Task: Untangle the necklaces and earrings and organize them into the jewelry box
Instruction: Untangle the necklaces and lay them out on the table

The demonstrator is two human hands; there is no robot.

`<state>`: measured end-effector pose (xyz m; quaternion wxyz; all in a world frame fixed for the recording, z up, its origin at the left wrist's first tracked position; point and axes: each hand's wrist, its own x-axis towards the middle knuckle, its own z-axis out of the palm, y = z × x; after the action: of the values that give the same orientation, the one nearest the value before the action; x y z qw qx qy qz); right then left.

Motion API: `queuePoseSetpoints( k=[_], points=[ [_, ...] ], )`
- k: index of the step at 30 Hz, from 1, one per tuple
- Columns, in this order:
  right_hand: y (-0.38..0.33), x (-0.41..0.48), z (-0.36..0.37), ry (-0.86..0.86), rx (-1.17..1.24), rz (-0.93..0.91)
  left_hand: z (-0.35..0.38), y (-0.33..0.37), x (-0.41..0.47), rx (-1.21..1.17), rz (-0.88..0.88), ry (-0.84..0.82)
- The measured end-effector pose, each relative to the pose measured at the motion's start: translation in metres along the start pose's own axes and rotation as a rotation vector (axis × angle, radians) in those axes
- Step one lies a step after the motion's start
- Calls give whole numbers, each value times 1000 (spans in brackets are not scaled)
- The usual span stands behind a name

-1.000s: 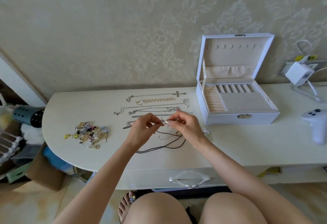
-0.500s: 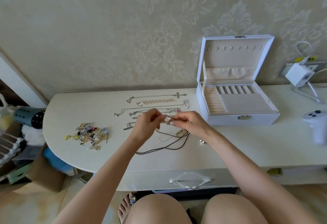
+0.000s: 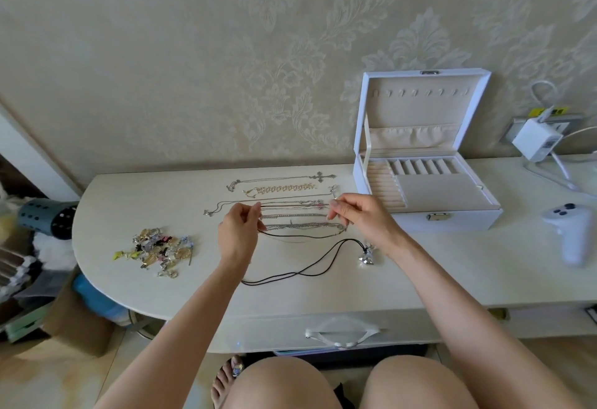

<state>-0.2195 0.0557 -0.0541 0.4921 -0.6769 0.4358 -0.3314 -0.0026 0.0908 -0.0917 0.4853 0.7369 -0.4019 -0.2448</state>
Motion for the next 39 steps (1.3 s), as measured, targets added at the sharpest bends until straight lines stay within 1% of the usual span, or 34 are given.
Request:
queuePoseSetpoints(
  k=[3, 5, 8, 11, 14, 17, 22, 24, 28, 30, 32, 35, 39],
  points=[
    [0, -1, -2, 51, 54, -19, -2, -4, 3, 41, -65, 80],
    [0, -1, -3, 65, 104, -22, -4, -9, 5, 27, -106, 110],
    [3, 0, -1, 82, 249, 13, -7, -18, 9, -49, -167, 135],
    [10, 3, 3, 119, 400, 43, -10, -21, 9, -133, -185, 120],
    [19, 7, 8, 185, 437, 95, -17, -20, 6, -239, -193, 110],
    [28, 11, 14, 232, 360, 129, -24, -25, 8, -267, -210, 94],
    [42, 20, 26, 260, 103, 88, -31, -37, 12, -215, -230, 58],
    [47, 22, 29, 243, -60, 27, -34, -42, 14, -79, -192, 38],
    [61, 27, 31, 112, -435, -92, -41, -48, 12, 291, -85, -4],
    [66, 28, 33, 75, -566, -127, -41, -53, 12, 500, -1, 3],
    [68, 28, 36, 58, -669, -179, -40, -55, 12, 647, 55, 17],
    [69, 26, 39, 71, -754, -224, -38, -54, 11, 736, 84, 12],
    [71, 25, 37, 98, -716, -209, -37, -51, 12, 776, 69, -1]
  ],
)
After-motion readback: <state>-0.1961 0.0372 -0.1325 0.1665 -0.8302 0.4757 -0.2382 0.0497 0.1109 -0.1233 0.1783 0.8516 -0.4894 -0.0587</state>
